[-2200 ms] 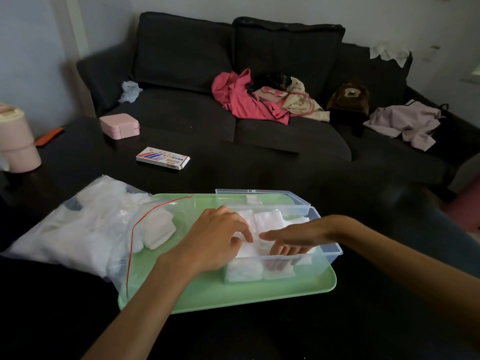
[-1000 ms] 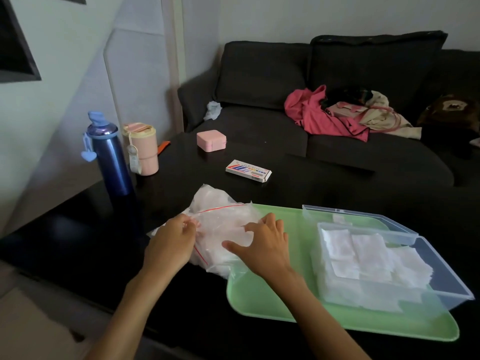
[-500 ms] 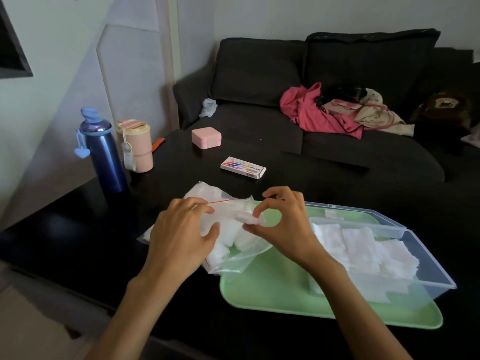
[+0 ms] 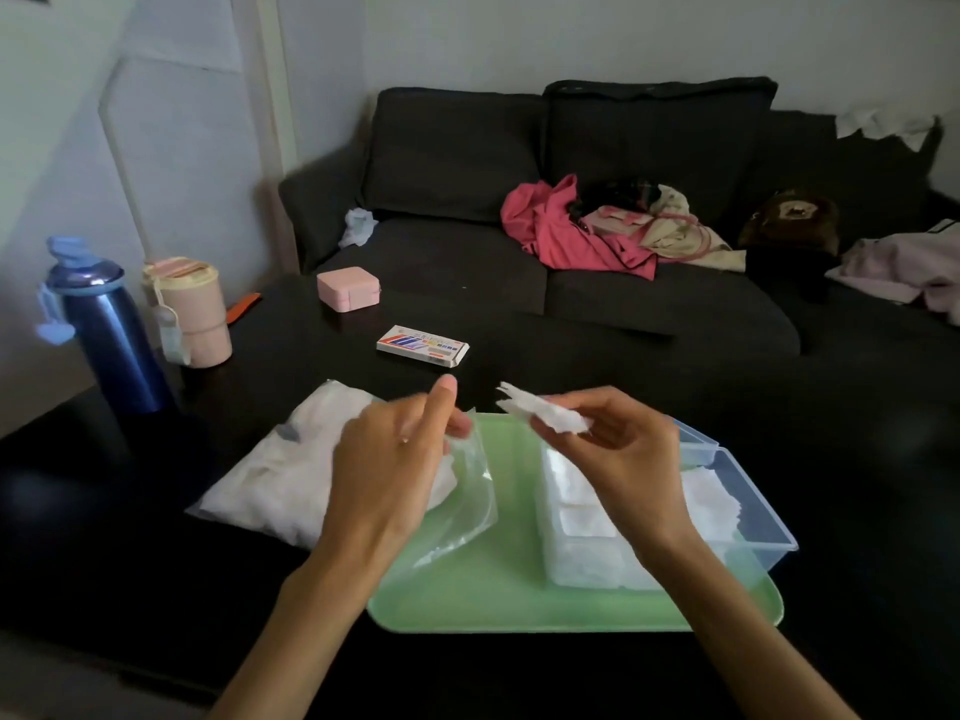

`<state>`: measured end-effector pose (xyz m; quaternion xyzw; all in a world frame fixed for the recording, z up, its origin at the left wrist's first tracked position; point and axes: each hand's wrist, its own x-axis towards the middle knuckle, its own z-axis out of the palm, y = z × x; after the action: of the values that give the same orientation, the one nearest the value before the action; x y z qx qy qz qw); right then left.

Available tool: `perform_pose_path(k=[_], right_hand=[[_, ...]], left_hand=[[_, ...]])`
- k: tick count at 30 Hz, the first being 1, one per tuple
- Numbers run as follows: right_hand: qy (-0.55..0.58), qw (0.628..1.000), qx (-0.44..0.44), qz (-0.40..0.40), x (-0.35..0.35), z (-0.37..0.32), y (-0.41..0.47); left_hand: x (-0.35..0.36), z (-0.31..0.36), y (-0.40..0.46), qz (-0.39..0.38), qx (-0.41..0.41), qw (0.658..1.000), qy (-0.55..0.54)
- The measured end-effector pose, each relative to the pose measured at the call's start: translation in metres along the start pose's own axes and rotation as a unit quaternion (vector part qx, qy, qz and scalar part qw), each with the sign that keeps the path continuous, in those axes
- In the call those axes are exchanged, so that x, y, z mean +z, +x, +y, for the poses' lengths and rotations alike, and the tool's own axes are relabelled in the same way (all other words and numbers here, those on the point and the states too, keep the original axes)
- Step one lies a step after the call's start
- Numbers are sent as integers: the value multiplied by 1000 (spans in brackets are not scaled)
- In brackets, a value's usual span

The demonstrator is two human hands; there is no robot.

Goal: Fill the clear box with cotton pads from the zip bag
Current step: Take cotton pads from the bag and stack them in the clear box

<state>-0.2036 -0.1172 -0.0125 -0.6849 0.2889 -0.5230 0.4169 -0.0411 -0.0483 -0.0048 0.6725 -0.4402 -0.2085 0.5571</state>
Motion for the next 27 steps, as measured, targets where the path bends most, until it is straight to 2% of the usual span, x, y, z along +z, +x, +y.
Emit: perform_pose_path(k=[2, 3, 5, 8, 14, 18, 22, 27], right_hand=[[-93, 992, -85, -1, -9, 5, -7], [-120, 988, -101, -7, -10, 8, -10], [-151, 984, -95, -26, -13, 14, -16], [-223, 969, -99, -35, -15, 20, -20], [-254, 959, -127, 6, -18, 20, -16], [-244, 965, -97, 9, -21, 18, -15], [-298, 945, -130, -37, -24, 17, -15], [-289, 952, -98, -8, -24, 16, -13]], left_hand=[[15, 7, 2, -153, -126, 975, -97], [19, 8, 1, -184, -161, 959, -143], [29, 6, -2, -190, -179, 944, -204], [39, -3, -5, -202, -153, 943, -217], [46, -5, -1, -223, -173, 911, -302], [50, -4, -2, -216, -165, 914, -300], [51, -5, -1, -220, -156, 918, -290], [49, -6, -2, -225, -170, 924, -258]])
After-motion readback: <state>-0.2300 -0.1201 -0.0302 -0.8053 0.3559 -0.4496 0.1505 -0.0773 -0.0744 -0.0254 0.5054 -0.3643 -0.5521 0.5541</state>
